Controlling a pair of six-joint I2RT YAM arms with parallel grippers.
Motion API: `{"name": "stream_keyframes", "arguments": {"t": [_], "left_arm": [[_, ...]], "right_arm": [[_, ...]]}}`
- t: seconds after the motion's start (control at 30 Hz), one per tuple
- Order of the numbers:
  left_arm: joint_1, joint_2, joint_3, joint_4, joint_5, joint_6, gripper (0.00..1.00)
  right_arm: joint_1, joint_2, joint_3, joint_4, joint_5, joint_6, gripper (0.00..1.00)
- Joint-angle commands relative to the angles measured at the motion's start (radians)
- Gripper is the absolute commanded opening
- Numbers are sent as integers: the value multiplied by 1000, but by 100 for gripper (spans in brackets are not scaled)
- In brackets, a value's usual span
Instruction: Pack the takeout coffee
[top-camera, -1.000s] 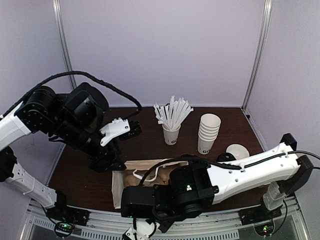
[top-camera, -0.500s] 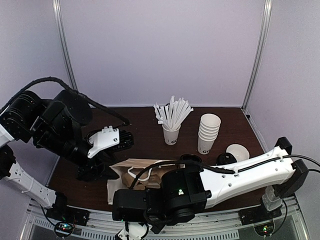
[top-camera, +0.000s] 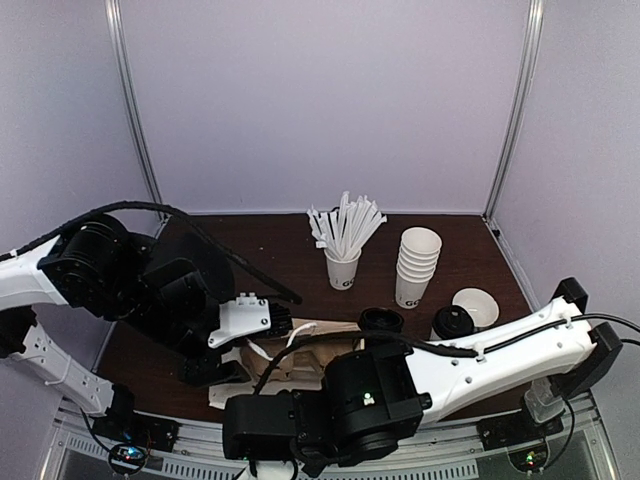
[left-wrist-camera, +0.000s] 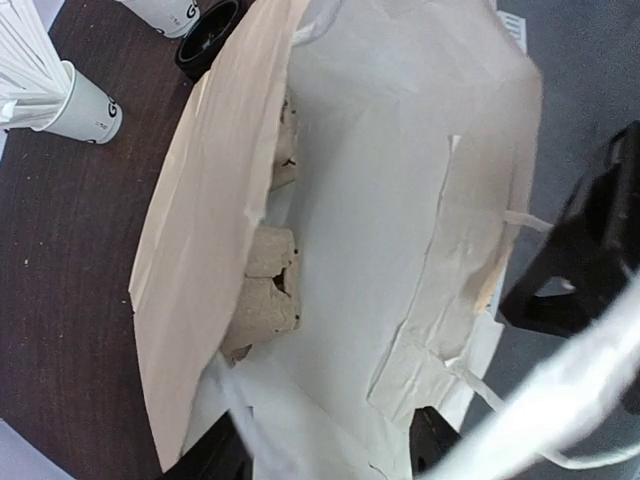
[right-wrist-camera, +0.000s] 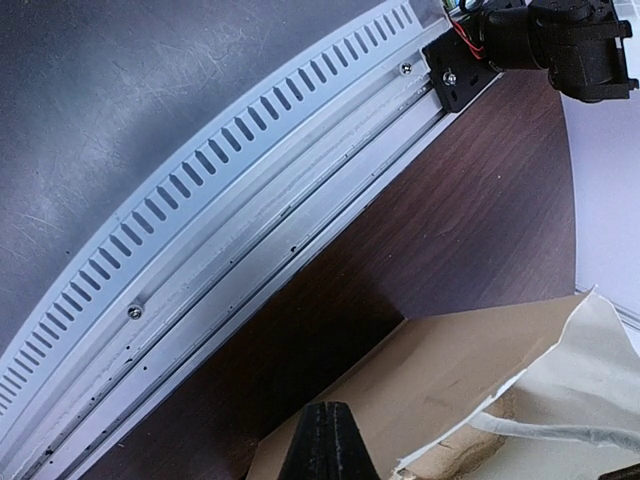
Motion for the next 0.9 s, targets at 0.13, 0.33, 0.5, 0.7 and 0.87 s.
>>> {"name": "stream_keyframes", "arguments": {"t": [0.13,0.33,0.5,0.7,0.87], "left_arm": [[-3,108,-43,-11,-209,-10,64],[-2,146,-79,86,-329,-30,69],[-3,208,-62,75,-405,-78,97],[13,163,-106,129,-460,-140,98],[114,107,-198,228,-226,-136,97]], "right_arm": [[34,16,25,-9,36,10,0],[40,26,35,-21,21,12,0],[43,26,34,-28,11,14,0],[48,26,36,-37,1,6,0],[51,31,40,-44,-1,3,0]]}}
